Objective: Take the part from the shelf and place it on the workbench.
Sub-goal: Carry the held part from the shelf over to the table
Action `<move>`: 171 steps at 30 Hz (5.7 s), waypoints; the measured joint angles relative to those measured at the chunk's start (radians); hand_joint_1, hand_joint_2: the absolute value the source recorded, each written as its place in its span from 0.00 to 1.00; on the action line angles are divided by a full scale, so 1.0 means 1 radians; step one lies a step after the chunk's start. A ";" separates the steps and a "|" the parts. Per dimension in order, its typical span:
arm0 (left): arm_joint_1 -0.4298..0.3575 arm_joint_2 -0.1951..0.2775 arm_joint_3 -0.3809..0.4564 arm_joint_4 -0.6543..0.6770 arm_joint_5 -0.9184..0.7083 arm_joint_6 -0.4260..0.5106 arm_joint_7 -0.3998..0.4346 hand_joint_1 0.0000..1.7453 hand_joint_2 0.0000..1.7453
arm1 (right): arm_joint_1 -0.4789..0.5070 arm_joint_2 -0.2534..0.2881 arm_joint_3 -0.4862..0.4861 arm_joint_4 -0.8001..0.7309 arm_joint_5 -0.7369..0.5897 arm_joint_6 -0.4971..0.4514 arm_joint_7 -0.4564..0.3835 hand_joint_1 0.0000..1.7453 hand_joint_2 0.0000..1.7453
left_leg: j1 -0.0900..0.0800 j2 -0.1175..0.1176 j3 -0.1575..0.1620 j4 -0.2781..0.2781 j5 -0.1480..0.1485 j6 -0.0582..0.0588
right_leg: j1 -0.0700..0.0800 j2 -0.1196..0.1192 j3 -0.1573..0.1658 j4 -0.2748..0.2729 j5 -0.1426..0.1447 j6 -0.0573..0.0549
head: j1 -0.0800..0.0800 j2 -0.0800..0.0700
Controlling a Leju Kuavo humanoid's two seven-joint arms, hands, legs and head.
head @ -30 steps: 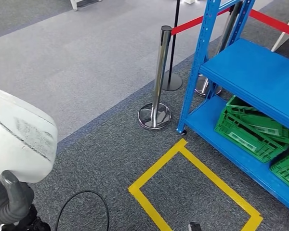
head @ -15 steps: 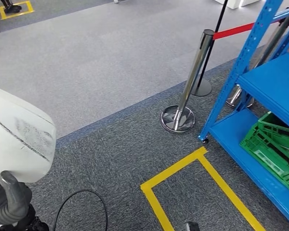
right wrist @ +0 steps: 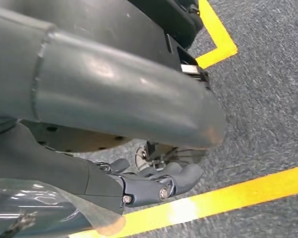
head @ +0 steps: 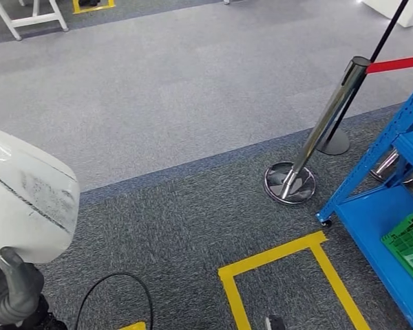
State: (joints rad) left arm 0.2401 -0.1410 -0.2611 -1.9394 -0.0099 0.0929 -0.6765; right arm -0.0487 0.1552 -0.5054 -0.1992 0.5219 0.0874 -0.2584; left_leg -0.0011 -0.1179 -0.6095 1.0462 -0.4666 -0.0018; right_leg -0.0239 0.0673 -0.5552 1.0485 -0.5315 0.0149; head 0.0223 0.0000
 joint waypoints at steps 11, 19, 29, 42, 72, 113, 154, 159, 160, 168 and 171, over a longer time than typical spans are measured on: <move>0.019 0.011 0.022 -0.027 0.014 -0.007 0.000 1.00 1.00 | -0.007 -0.003 -0.016 0.000 -0.021 0.018 0.022 0.00 0.00 | -0.013 0.163 -0.001 0.038 -0.011 0.005 | 0.018 -0.156 0.018 -0.005 -0.016 -0.020 | -0.010 0.000; 0.003 0.008 0.025 -0.028 0.009 -0.006 0.000 1.00 1.00 | -0.008 -0.004 -0.027 -0.002 -0.031 0.022 -0.005 0.00 0.00 | -0.009 0.117 0.030 -0.033 0.005 0.039 | 0.015 -0.083 -0.049 0.143 -0.105 0.010 | 0.000 0.000; 0.002 0.006 0.029 -0.025 -0.007 0.005 0.003 1.00 1.00 | 0.003 -0.004 -0.035 0.001 -0.017 0.015 0.024 0.00 0.00 | 0.002 -0.002 0.020 -0.008 -0.007 0.008 | 0.005 0.007 -0.012 0.000 0.013 0.009 | 0.003 0.000; 0.026 0.013 0.030 -0.029 -0.020 0.038 0.001 1.00 1.00 | 0.010 -0.004 -0.037 0.001 0.000 0.021 0.004 0.00 0.00 | 0.002 0.063 -0.030 0.096 -0.048 -0.009 | 0.006 -0.077 0.003 -0.009 0.008 -0.016 | -0.005 0.000; -0.009 -0.028 0.022 -0.041 0.029 0.072 0.000 1.00 1.00 | 0.021 0.000 -0.037 0.002 0.072 0.010 0.022 0.00 0.00 | 0.001 0.120 -0.078 0.178 -0.046 -0.007 | 0.007 -0.133 0.018 -0.011 -0.004 -0.014 | -0.008 0.000; -0.052 0.004 0.045 0.003 0.033 0.085 0.001 1.00 1.00 | -0.069 0.017 0.009 -0.010 0.144 0.057 0.089 0.00 0.00 | -0.001 0.121 0.007 -0.018 0.015 0.043 | 0.009 -0.085 -0.028 0.128 -0.104 0.035 | 0.003 0.000; 0.045 0.002 0.084 -0.064 0.046 0.068 0.000 1.00 1.00 | 0.001 0.015 0.032 -0.010 0.198 0.037 0.209 0.00 0.00 | 0.006 0.089 0.245 -0.027 -0.162 0.023 | 0.042 -0.061 -0.099 0.010 0.081 -0.015 | 0.006 0.000; 0.046 0.000 0.084 -0.071 0.041 0.068 0.000 1.00 1.00 | 0.011 0.016 0.032 -0.009 0.198 0.038 0.210 0.00 0.00 | 0.008 0.103 0.058 0.255 -0.105 -0.004 | 0.023 -0.063 0.021 -0.054 0.031 -0.033 | -0.007 0.000; 0.047 0.000 0.084 -0.071 0.041 0.068 0.000 1.00 1.00 | 0.015 0.016 0.032 -0.009 0.198 0.038 0.210 0.00 0.00 | 0.010 0.103 0.017 0.274 -0.152 -0.009 | 0.019 -0.062 0.042 -0.064 0.019 -0.032 | -0.007 0.000; 0.054 -0.001 0.085 -0.078 0.041 0.069 0.000 1.00 1.00 | 0.023 0.013 0.031 -0.017 0.198 0.036 0.211 0.00 0.00 | 0.021 0.136 -0.031 0.027 -0.041 -0.016 | 0.008 -0.060 0.214 -0.091 -0.113 0.008 | -0.016 0.000; 0.050 -0.006 0.084 -0.096 0.041 0.071 0.000 1.00 1.00 | -0.002 0.013 0.032 -0.027 0.199 0.037 0.214 0.00 0.00 | 0.024 0.126 0.000 0.020 -0.041 0.011 | 0.009 -0.064 0.217 -0.022 -0.083 0.032 | -0.011 0.000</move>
State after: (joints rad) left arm 0.2896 -0.1465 -0.1768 -2.0355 0.0313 0.1636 -0.6767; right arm -0.0510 0.1678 -0.4736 -0.2257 0.7211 0.1243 -0.0442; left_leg 0.0224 0.0084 -0.6097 1.0667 -0.5075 0.0087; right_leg -0.0149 0.0031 -0.3380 1.0268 -0.6141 0.0466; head 0.0115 0.0000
